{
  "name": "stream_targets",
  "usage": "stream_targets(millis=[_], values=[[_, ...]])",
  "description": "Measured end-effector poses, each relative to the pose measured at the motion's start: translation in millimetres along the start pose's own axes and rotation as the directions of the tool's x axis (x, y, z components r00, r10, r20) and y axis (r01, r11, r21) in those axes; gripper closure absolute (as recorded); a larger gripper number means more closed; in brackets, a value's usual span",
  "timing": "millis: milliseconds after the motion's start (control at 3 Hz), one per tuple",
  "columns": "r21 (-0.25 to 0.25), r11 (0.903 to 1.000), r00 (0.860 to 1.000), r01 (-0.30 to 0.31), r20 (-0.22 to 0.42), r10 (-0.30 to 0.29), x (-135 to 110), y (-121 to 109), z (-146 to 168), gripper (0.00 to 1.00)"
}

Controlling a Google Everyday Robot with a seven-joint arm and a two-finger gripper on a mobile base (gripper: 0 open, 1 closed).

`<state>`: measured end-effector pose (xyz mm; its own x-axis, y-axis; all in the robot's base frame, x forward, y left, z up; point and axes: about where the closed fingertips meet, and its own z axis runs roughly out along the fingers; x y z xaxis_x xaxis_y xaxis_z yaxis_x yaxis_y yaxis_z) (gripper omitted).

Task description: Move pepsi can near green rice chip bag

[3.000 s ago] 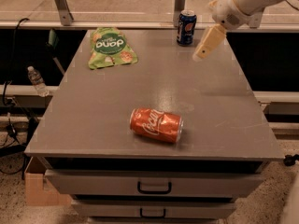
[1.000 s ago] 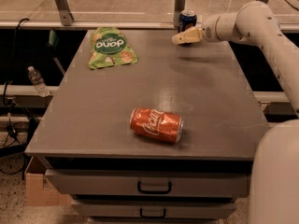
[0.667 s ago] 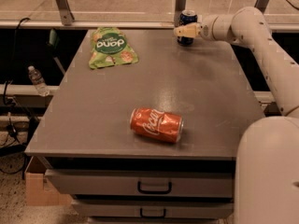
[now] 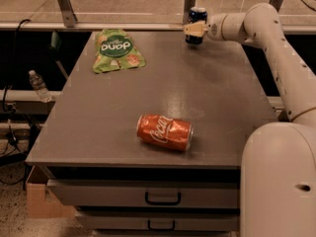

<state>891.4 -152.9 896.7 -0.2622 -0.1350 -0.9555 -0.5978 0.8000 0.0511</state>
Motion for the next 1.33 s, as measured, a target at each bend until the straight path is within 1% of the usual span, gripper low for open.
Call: stream_targets(millis=[333,667,1000,1333], values=[[-0.146,0.9882,0.998,0.046,0.056,-0.038,-35.4,44.9,-15.3,0.90],[-0.363,0.9082,0.975,0.209,0.149,-0.165,-65.0,130.3,-15.2,1.00],[-0.485,0.8089,0.942,0.333,0.206,-0.264,-63.4,185.8,-1.7,1.00],[-0.538,0.7507,0.922,0.384,0.188,-0.337,-44.3,211.6,12.2,1.00]])
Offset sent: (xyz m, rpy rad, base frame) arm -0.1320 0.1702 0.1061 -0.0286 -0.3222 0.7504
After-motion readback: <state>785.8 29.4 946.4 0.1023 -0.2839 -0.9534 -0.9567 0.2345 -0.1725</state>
